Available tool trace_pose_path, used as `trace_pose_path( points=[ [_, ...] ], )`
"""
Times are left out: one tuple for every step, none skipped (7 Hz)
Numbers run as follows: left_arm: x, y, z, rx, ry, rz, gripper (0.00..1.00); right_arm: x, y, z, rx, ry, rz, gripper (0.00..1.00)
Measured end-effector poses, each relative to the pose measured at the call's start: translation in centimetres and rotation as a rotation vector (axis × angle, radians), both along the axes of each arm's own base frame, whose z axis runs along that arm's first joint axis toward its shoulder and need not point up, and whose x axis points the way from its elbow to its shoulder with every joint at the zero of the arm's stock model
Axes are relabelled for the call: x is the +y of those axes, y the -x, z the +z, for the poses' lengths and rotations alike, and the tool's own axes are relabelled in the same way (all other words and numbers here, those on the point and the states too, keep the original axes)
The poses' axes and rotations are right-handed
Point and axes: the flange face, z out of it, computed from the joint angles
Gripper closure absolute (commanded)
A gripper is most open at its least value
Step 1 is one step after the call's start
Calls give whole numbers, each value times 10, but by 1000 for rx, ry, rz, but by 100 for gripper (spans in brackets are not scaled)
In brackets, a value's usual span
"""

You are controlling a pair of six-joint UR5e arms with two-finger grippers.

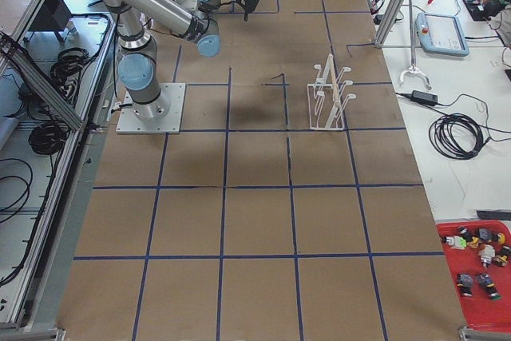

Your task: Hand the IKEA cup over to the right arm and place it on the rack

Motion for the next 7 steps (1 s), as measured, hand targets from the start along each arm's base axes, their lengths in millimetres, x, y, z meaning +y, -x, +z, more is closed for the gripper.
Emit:
trace_pose_path(
  points=[
    [9,11,-1,9,6,-28,99,-13,-3,-2,-2,-5,2,0],
    [14,18,-2,12,8,-46,99,-24,-5,-5,-1,-11,4,0],
    [16,21,-2,14,8,-54,99,-31,-6,-9,0,-15,5,0],
    [17,22,-2,15,8,-57,98,-34,-6,-11,2,-19,7,0],
    [17,22,-2,15,8,-58,98,-37,-7,-10,2,-16,7,0],
    [17,23,-2,15,8,-58,98,-41,-7,-7,3,-12,6,0],
    [17,23,-2,15,9,-58,98,-45,-8,-8,5,-15,6,0]
  ],
)
